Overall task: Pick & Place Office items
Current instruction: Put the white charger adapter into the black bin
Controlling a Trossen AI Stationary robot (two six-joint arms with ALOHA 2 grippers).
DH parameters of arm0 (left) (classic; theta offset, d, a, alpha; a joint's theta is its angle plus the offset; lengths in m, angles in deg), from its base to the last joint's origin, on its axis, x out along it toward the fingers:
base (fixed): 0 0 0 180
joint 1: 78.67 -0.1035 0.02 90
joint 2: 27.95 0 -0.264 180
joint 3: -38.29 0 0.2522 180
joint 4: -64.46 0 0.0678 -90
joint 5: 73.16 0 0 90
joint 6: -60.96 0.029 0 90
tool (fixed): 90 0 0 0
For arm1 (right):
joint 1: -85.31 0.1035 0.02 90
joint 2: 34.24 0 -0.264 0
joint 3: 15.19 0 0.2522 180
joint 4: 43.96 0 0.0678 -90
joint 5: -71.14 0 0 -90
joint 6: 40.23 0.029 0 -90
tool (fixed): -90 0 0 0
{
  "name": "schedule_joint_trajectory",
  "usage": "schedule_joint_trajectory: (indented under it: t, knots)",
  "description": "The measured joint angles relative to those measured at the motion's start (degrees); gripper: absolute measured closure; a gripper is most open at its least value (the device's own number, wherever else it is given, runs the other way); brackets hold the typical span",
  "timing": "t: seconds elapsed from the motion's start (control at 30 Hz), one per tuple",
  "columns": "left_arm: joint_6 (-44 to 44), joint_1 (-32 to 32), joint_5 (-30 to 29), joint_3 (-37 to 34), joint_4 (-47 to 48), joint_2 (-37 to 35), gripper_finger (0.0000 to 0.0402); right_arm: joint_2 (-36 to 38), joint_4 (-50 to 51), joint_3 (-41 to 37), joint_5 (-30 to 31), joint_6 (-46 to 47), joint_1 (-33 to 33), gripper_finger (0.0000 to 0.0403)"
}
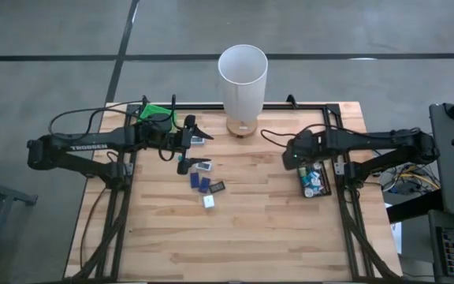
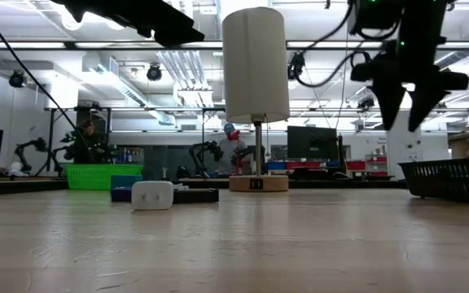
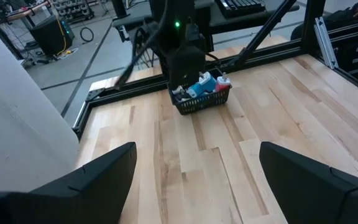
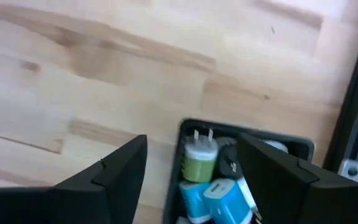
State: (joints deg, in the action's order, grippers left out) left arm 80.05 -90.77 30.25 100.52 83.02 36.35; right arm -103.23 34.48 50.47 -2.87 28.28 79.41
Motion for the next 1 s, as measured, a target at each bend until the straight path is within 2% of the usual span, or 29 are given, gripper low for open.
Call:
schedule_joint_trajectory:
  t: [0.23,0.47,0.6,0.83,1.0]
  knots:
    - [0.0,0.0,0.0,0.0,0.0,0.0,0.0055,0.0,-5.11,4.22,6.27,-6.75,0.12,0.0141]
    - [0.0,-0.02,0.0,0.0,0.0,0.0,0.0055,0.52,-18.54,2.17,12.6,-17.36,0.38,0.0131]
    - [0.0,-0.02,0.02,0.0,0.0,0.0,0.0055,3.55,-29.7,-0.21,14.03,-29.21,0.27,0.0131]
    - [0.0,-0.02,0.01,0.0,0.0,0.0,0.0055,10.93,-46.15,-8.1,14.29,-43.47,-1.07,0.0131]
    - [0.0,-0.02,0.0,0.0,0.0,0.0,0.0055,16.56,-57.9,-14.22,9.87,-51.85,-1.55,0.0131]
